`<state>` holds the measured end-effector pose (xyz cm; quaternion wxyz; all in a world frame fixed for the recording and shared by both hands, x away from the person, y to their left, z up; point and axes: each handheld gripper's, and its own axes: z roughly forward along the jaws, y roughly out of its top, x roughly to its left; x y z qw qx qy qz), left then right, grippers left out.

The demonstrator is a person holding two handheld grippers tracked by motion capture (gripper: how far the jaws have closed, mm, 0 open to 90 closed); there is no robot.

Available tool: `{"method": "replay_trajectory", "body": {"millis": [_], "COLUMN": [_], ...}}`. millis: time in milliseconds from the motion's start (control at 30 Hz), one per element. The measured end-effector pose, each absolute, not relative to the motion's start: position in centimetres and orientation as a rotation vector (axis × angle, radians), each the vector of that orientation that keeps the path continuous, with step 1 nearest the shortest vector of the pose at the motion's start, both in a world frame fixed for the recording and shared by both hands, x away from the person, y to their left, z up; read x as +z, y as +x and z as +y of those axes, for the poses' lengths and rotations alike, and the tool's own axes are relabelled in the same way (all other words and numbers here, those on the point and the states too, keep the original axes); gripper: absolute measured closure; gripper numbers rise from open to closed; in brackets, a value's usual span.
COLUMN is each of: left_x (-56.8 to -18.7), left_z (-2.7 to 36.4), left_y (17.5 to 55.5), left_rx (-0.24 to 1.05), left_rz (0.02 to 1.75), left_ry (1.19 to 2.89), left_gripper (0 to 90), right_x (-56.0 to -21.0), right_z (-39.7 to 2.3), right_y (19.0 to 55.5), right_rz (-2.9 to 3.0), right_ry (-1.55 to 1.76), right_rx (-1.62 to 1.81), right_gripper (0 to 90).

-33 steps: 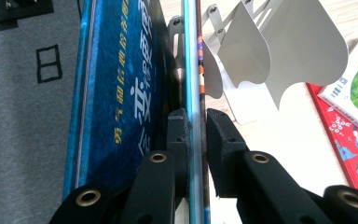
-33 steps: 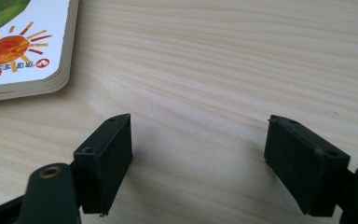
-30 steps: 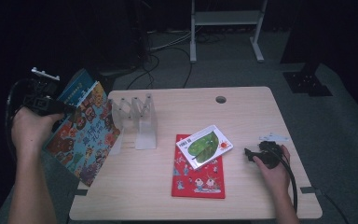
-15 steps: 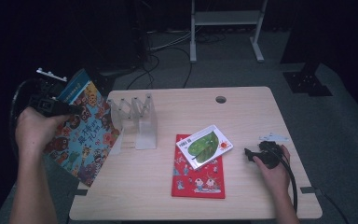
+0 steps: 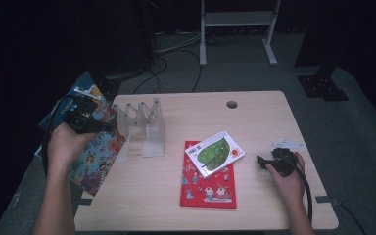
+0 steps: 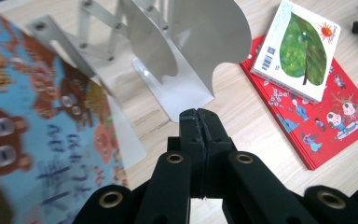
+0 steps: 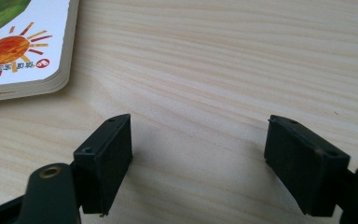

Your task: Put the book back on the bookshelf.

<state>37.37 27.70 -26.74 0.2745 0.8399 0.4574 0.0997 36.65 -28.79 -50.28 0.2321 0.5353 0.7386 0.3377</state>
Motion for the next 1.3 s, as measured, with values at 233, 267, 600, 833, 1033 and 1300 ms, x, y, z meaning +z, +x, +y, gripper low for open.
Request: {"method": "replay_trajectory", "body": {"millis": [233, 267, 600, 833, 1033, 1300], "left_x": [-29.2, -29.5, -32.7, -36.0, -38.5, -41.2], "left_z": [25.5, 25.3, 23.0, 21.1, 20.2, 18.8], "left_y": [37.4, 37.4, 36.8, 36.3, 36.6, 36.1], "left_rx": [0.268, 0.267, 0.218, 0.225, 0.179, 0.189], "left_rz": [1.182, 1.178, 1.061, 0.942, 0.899, 0.875], "left_ry": [2.29, 2.29, 2.358, 2.367, 2.392, 2.387], "left_gripper": [84.4, 84.4, 70.1, 52.8, 43.7, 27.8], "right_x": [-50.3, -50.3, -50.3, -50.3, -50.1, -48.8], "right_z": [-28.8, -28.8, -28.8, -28.8, -28.7, -27.5], "right_y": [36.7, 36.6, 36.7, 36.6, 36.6, 36.5], "right_rz": [2.03, 2.03, 2.032, 2.046, 2.055, 2.084], "right_ry": [1.47, 1.471, 1.468, 1.456, 1.447, 1.405], "right_rx": [0.927, 0.926, 0.923, 0.926, 0.927, 0.988], "right_gripper": [22.3, 22.3, 22.3, 20.5, 28.0, 32.3]}}
